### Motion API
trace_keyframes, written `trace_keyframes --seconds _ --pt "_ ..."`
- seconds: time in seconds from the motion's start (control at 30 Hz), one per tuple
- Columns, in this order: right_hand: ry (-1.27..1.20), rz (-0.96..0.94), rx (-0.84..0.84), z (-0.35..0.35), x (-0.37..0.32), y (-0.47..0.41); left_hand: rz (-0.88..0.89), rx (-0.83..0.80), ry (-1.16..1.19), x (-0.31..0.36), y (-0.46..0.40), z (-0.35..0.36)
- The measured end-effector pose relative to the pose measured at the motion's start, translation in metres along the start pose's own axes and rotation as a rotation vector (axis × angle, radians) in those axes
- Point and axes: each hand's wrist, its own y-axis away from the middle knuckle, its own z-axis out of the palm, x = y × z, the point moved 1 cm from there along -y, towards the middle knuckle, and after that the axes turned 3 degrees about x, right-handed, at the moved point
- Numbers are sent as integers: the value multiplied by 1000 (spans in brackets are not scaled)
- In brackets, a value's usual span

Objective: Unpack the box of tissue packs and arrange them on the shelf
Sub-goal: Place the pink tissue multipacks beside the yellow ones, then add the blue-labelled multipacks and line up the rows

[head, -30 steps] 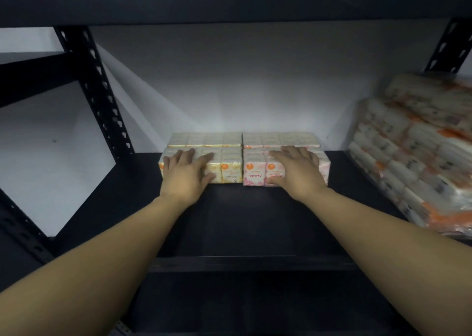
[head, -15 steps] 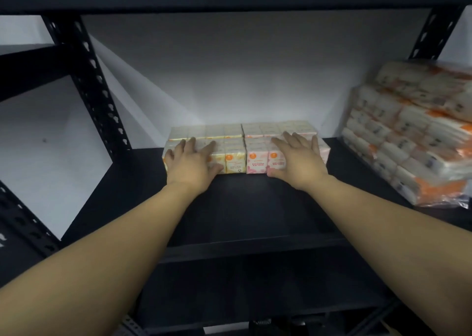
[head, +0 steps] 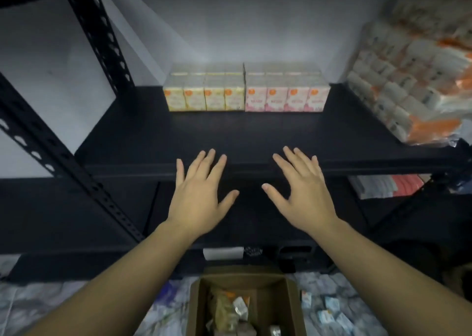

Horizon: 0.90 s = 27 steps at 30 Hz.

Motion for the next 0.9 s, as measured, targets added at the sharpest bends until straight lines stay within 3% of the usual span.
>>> trace_keyframes --seconds 0.13,0.4,0.77,0.9 --pt "-50 -16 -107 26 13 69 -25 -51 -3 16 58 36" --pt "-147 230 -404 117 61 206 -249 -385 101 9 180 154" --pt "-177 516 -762 298 98 349 -655 -716 296 -66 300 360" --pt "-170 578 -761 382 112 381 -704 -829 302 -102 328 456"
